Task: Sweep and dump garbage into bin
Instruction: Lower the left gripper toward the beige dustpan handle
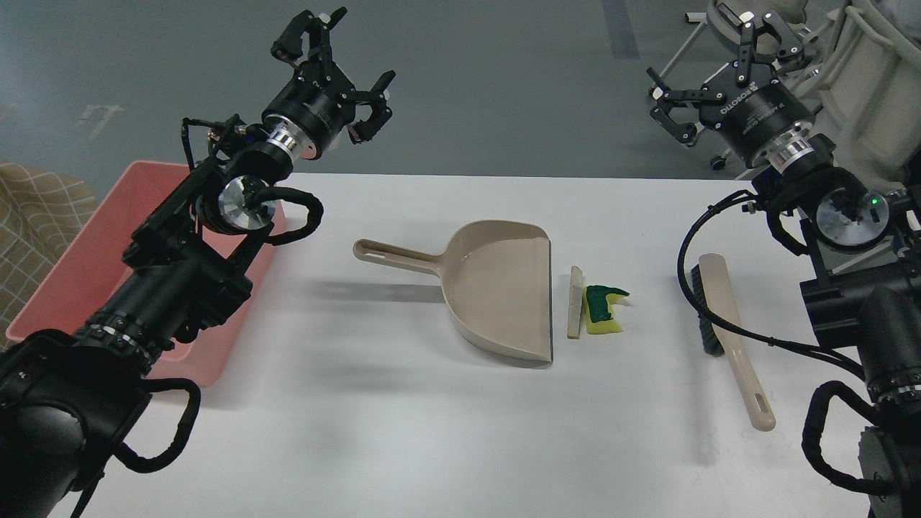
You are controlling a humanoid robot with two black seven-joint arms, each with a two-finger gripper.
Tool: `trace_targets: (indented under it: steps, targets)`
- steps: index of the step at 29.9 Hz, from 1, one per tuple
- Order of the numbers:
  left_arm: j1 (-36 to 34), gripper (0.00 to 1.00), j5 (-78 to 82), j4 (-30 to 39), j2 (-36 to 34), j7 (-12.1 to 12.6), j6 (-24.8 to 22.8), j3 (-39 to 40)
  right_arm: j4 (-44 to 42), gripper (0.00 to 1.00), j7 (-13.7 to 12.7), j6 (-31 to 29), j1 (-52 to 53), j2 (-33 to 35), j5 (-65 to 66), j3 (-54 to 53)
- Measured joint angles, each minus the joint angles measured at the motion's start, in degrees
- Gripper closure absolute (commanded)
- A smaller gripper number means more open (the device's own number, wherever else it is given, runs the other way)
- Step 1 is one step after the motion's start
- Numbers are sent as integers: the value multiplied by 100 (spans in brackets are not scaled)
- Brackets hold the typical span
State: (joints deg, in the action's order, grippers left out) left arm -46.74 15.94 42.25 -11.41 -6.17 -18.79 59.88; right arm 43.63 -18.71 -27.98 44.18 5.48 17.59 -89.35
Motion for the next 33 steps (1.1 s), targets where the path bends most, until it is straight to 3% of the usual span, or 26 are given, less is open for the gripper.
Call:
trace_targets:
  steps: [22,33]
  targets:
    - [44,2,2,180,-156,-42,0,-73,27,0,1,-2,-137,52,-10,-377]
    - [1020,2,5,2083,-983,19,107,-527,45,0,5,-2,-282,71,-14,-390]
